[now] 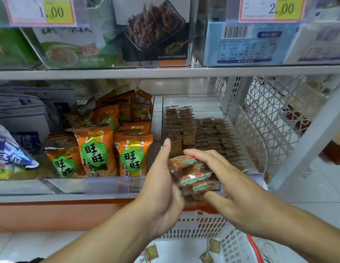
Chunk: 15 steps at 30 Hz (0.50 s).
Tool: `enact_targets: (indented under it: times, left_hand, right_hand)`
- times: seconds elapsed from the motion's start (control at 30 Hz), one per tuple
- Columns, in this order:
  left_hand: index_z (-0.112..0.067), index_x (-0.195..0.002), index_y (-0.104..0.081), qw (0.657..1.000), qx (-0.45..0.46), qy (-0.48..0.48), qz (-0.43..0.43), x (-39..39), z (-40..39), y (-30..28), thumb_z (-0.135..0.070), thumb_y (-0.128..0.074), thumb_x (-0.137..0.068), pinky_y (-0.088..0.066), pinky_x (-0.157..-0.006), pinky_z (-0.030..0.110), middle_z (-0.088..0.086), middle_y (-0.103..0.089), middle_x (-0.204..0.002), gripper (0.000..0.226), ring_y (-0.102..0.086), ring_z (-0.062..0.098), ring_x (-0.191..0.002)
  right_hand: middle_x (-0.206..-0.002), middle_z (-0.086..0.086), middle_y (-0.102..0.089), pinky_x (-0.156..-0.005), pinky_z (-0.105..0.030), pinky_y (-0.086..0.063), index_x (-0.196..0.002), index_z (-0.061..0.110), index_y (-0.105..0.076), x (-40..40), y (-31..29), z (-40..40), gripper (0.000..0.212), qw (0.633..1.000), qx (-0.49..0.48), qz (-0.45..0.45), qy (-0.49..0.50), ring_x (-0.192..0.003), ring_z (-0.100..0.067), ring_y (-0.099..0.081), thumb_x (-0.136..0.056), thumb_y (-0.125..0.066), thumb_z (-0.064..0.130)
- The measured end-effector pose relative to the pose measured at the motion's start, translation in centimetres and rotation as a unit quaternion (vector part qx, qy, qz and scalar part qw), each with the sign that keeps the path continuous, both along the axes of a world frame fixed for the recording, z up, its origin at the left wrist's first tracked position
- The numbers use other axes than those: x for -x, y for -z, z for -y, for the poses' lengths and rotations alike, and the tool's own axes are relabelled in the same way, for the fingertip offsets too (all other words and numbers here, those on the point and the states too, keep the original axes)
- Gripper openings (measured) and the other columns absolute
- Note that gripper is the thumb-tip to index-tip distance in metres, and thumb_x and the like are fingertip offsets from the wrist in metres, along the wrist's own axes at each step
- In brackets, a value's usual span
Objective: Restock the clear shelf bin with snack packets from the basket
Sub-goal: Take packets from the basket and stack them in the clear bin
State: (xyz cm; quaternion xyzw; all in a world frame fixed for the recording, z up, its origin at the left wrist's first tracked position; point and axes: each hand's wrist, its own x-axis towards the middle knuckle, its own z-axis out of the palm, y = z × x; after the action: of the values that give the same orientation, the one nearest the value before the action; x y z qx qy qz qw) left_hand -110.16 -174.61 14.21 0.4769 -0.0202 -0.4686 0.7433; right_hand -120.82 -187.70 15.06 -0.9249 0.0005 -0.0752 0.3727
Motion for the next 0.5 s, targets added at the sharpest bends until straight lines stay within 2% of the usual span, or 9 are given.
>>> enact_targets:
  times: [0.07, 0.17, 0.2, 0.27, 0.3, 0.37, 0.43, 0.5]
  left_hand:
    - [-0.003, -0.120, -0.073, 0.999, 0.011, 0.009, -0.037, 0.2, 0.1, 0.4, -0.075, -0.043, -0.092, -0.059, -0.087, 0.046, 0.025, -0.073, -0.115, 0.083, -0.074, 0.036, -0.100]
    - [-0.006, -0.107, -0.079, 0.999, 0.006, 0.002, -0.035, 0.3, 0.4, 1.0, -0.069, -0.047, -0.094, -0.062, -0.078, 0.039, 0.021, -0.076, -0.111, 0.072, -0.076, 0.030, -0.095]
    - [-0.008, -0.106, -0.080, 1.000, 0.000, -0.006, -0.031, 0.4, 0.4, 1.0, -0.067, -0.049, -0.095, -0.062, -0.079, 0.040, 0.020, -0.076, -0.112, 0.067, -0.076, 0.031, -0.097]
    - [-0.010, -0.106, -0.080, 0.999, -0.010, -0.013, -0.027, 0.5, 0.5, 1.0, -0.057, -0.052, -0.098, -0.062, -0.078, 0.041, 0.018, -0.077, -0.109, 0.055, -0.077, 0.030, -0.095]
    - [-0.010, -0.103, -0.079, 0.999, -0.017, -0.014, -0.025, 0.5, 0.6, 1.1, -0.050, -0.053, -0.100, -0.063, -0.074, 0.040, 0.017, -0.078, -0.104, 0.049, -0.077, 0.029, -0.091]
    - [-0.010, -0.098, -0.080, 0.999, -0.034, -0.014, -0.027, 0.7, 0.7, 1.4, -0.040, -0.054, -0.099, -0.064, -0.070, 0.039, 0.019, -0.077, -0.098, 0.040, -0.077, 0.031, -0.087]
    - [-0.005, -0.106, -0.078, 0.998, -0.049, -0.015, -0.030, 0.8, 0.7, 1.5, -0.038, -0.054, -0.098, -0.064, -0.072, 0.041, 0.023, -0.075, -0.101, 0.041, -0.075, 0.034, -0.088]
    - [-0.006, -0.104, -0.076, 0.998, -0.050, -0.029, -0.023, 0.6, 0.7, 1.5, -0.037, -0.054, -0.096, -0.062, -0.065, 0.038, 0.020, -0.074, -0.091, 0.039, -0.075, 0.031, -0.078]
  right_hand:
    - [-0.147, 0.032, -0.028, -0.099, -0.031, -0.046, -0.151, 0.058, -0.012, 0.2, 0.4, -0.4, 0.084, 0.999, 0.028, -0.007, -0.021, -0.130, -0.002, -0.044, -0.095, -0.057, 0.014]
    - [-0.159, 0.037, 0.004, -0.115, -0.023, -0.027, -0.152, 0.056, 0.013, 0.5, 0.8, -1.0, 0.095, 0.997, 0.080, 0.001, -0.023, -0.147, 0.010, -0.010, -0.095, -0.053, 0.017]
    - [-0.159, 0.036, 0.016, -0.115, -0.022, -0.027, -0.150, 0.057, 0.018, 0.6, 0.7, -1.3, 0.099, 0.997, 0.069, -0.003, -0.020, -0.148, 0.012, -0.005, -0.095, -0.053, 0.014]
    - [-0.156, 0.035, 0.029, -0.103, -0.024, -0.043, -0.149, 0.059, 0.019, 0.8, 0.5, -1.8, 0.105, 0.999, 0.049, -0.010, -0.009, -0.147, 0.007, -0.021, -0.093, -0.056, 0.009]
    - [-0.156, 0.033, 0.030, -0.094, -0.026, -0.049, -0.150, 0.058, 0.017, 0.8, 0.3, -2.1, 0.106, 0.998, 0.060, -0.012, -0.004, -0.144, 0.003, -0.031, -0.092, -0.057, 0.008]
    - [-0.159, 0.030, 0.028, -0.088, -0.033, -0.055, -0.154, 0.052, 0.010, 0.8, 0.3, -2.5, 0.104, 0.996, 0.092, -0.012, -0.005, -0.142, -0.001, -0.038, -0.088, -0.058, 0.010]
    - [-0.161, 0.031, 0.017, -0.093, -0.035, -0.054, -0.155, 0.047, 0.002, 0.7, 0.5, -2.7, 0.099, 0.994, 0.112, -0.005, -0.011, -0.139, -0.001, -0.041, -0.084, -0.058, 0.014]
    - [-0.156, 0.035, -0.001, -0.104, -0.028, -0.045, -0.154, 0.047, -0.003, 0.6, 0.7, -2.6, 0.093, 0.991, 0.131, 0.009, -0.008, -0.138, 0.006, -0.031, -0.082, -0.056, 0.021]
